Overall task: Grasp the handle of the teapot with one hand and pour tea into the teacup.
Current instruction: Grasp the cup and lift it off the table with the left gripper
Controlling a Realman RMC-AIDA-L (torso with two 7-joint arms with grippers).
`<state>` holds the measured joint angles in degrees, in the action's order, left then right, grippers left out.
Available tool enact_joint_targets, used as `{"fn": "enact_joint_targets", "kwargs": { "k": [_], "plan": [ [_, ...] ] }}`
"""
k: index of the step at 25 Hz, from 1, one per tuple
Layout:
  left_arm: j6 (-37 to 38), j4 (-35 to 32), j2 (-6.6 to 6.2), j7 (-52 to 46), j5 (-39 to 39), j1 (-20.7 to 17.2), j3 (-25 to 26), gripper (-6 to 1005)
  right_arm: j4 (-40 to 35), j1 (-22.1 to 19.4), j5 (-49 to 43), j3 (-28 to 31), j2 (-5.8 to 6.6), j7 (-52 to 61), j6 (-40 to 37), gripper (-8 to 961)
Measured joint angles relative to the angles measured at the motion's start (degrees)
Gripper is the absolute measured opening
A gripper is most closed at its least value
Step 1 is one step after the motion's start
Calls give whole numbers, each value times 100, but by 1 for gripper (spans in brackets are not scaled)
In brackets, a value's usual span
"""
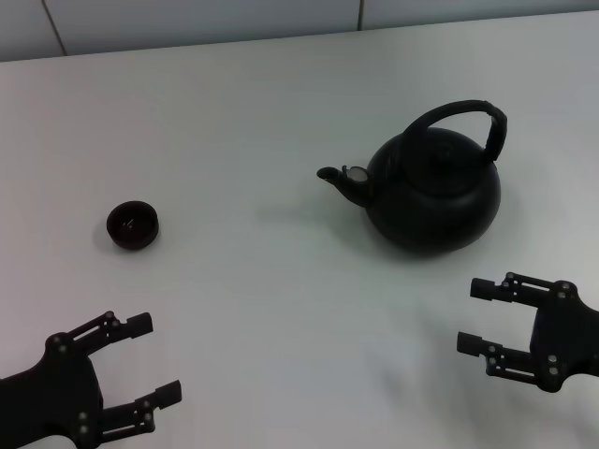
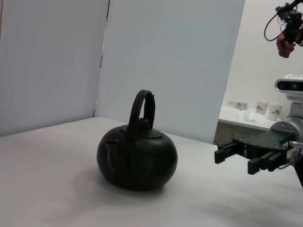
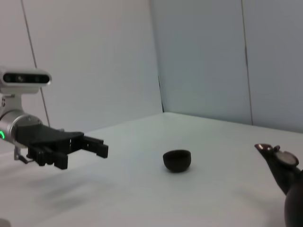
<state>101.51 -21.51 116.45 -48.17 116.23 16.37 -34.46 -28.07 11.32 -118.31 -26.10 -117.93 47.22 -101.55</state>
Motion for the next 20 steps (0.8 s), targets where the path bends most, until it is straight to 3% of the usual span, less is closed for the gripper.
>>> {"fn": "enact_joint_targets", "kwargs": {
  "k": [20],
  "plan": [
    [-31,10,116,-86,-39,60,121,842,-138,51,-30,41,-2,-12,66,675]
  ]
}}
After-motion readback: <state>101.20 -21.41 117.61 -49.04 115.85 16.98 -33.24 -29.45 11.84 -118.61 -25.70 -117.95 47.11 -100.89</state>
